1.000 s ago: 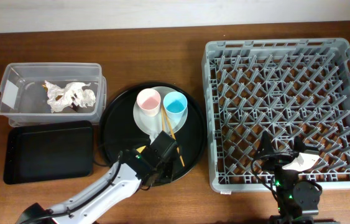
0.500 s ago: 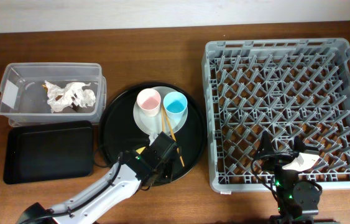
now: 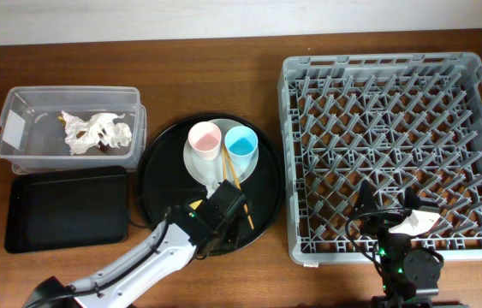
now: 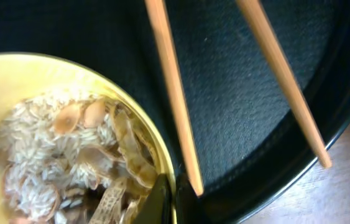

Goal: Sort waste into correct bins and load items into the dishwasher rack
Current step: 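Grasp the rim of the yellow bowl with the left gripper, then tip the yellow bowl over the black tray to empty rice and shells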

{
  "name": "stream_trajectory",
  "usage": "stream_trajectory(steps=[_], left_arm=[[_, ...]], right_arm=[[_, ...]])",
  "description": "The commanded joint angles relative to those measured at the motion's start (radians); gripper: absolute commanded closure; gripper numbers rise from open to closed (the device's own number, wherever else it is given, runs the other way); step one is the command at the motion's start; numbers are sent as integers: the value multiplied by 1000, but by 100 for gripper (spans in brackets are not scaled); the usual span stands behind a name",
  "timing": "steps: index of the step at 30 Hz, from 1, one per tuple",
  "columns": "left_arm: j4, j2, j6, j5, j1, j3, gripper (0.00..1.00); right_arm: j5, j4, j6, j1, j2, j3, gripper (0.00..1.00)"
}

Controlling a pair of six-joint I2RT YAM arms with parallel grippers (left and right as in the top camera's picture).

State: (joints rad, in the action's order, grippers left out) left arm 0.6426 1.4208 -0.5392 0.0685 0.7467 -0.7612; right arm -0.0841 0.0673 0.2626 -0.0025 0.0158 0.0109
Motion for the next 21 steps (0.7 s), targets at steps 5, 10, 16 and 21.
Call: stream_trajectory(steps=[5,10,16,21], left_arm=[[216,13,103,69,-79,-209,100],[385,13,176,67,-228,-373,100],[468,13,295,-32,-537,-489,100],[469,13,415,-293,-857,-488,100]], right_arm=[[-2,6,8,-5,-8,-5,2],[-2,6,8,-4,-8,-5,2],[-2,6,8,-5,-8,-5,2],[-2,7,8,-4,-8,-5,2]])
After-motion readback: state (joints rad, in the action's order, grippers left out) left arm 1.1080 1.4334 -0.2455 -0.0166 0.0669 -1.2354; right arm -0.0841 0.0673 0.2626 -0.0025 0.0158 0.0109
